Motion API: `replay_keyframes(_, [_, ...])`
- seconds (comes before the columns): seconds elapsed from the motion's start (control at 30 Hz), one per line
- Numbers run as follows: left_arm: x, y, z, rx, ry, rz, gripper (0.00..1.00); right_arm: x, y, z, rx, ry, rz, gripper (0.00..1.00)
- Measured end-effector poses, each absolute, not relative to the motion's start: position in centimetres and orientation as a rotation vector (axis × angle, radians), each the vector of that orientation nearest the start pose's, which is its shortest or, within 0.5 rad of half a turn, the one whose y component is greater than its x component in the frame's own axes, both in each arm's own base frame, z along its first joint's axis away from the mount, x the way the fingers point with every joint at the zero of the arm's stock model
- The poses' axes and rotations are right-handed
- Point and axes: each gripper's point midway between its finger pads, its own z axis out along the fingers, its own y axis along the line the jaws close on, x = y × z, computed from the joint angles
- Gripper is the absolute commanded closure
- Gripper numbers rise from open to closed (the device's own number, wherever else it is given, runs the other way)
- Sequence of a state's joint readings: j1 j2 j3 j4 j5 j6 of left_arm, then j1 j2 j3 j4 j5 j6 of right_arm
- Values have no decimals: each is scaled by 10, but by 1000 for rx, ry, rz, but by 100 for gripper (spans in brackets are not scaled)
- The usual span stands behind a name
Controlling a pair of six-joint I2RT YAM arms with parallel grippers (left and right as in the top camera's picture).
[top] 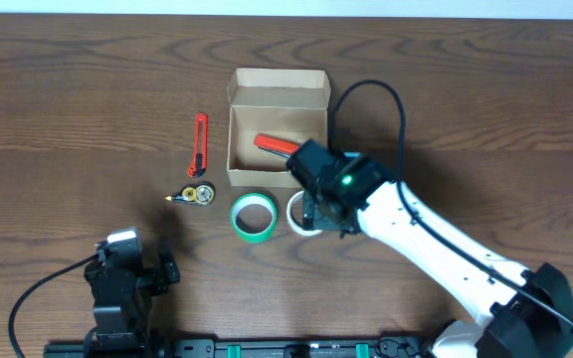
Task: Pack container
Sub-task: 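Move the right gripper to the white tape roll and grip its rim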
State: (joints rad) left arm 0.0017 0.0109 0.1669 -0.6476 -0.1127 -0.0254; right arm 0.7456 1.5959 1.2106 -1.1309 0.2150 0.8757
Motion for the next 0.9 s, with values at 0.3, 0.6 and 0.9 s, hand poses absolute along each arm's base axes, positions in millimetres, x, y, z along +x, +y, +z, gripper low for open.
replay_keyframes(0.3, [204, 20, 98, -97, 2058, 102, 5, 239, 178, 58, 439, 2888, -26, 5])
replay_keyframes(0.6, [204, 20, 98, -97, 2058, 102, 4, 248, 187, 45, 490, 2835, 75, 16])
replay_keyframes(0.9, [204, 20, 98, -97, 2058, 102, 5, 248, 180, 33, 520, 2832, 76, 21])
